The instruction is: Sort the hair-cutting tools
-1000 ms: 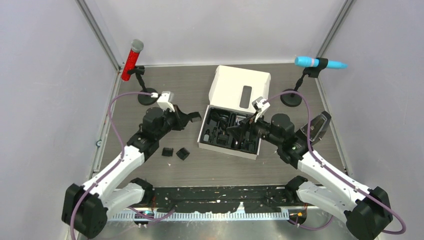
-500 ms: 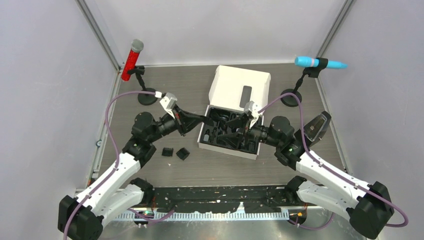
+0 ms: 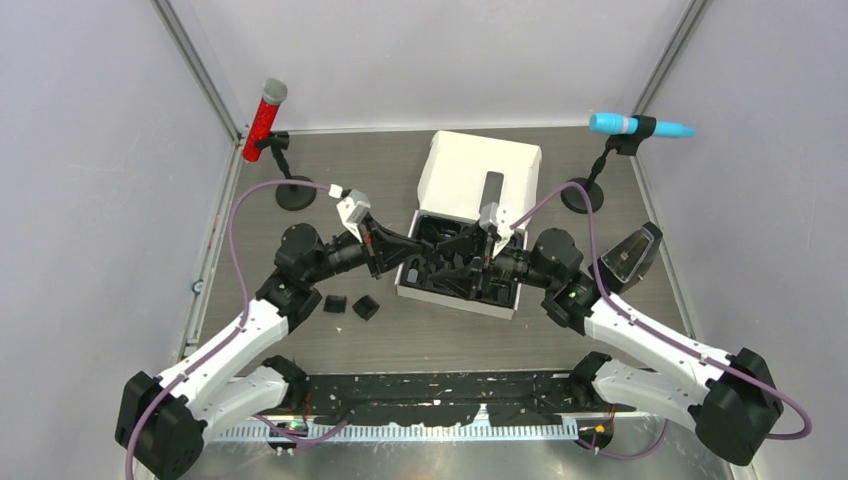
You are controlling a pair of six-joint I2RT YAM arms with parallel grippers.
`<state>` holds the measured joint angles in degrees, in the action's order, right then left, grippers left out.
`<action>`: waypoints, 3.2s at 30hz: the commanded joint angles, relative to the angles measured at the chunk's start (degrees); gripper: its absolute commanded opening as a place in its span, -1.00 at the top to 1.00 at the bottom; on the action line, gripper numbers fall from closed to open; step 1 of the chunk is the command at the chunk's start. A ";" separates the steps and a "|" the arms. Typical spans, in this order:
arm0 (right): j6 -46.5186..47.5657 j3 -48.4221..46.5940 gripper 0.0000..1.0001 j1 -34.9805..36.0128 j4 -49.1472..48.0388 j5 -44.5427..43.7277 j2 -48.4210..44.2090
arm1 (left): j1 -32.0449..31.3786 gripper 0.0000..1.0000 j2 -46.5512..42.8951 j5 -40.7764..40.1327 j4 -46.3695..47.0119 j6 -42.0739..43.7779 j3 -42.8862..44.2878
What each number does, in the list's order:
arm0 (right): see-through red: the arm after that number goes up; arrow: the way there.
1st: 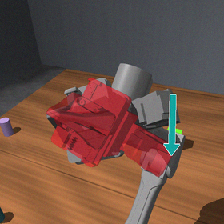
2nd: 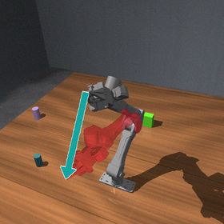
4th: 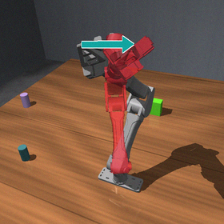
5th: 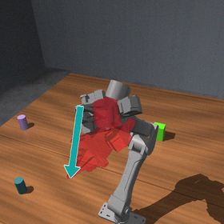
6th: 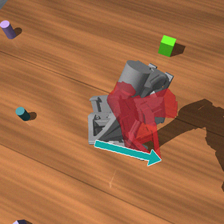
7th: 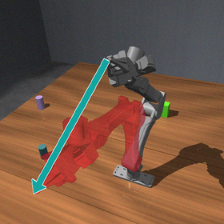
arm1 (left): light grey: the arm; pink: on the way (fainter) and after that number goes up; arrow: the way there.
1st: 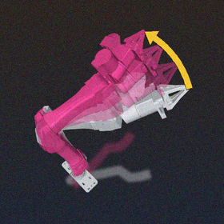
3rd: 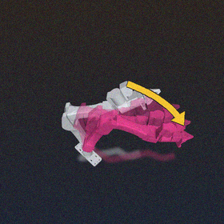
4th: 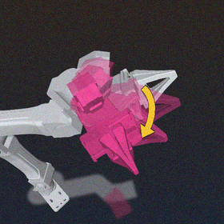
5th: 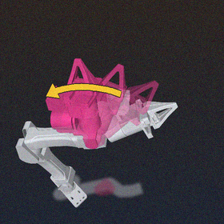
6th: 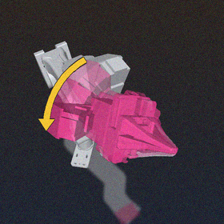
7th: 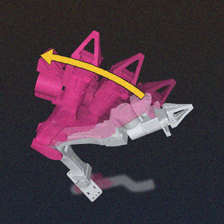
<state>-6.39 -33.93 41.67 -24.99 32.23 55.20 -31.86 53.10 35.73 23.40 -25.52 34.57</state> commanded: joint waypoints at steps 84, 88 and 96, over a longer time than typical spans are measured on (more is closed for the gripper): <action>18.97 -16.57 0.90 5.01 43.09 -52.23 3.17 | 4.57 0.07 3.02 -26.14 -26.14 -2.08 5.21; 25.77 -15.78 0.90 5.00 44.93 -57.92 6.29 | 6.06 -0.05 2.79 -30.43 -31.07 -3.57 5.25; 32.14 -14.65 0.89 5.00 41.04 -63.05 13.04 | 7.31 -0.38 2.00 -38.39 -38.78 -4.09 6.45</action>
<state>20.99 -47.94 46.50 18.48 -25.12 66.00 -25.19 56.95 3.38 -10.96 -28.67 38.04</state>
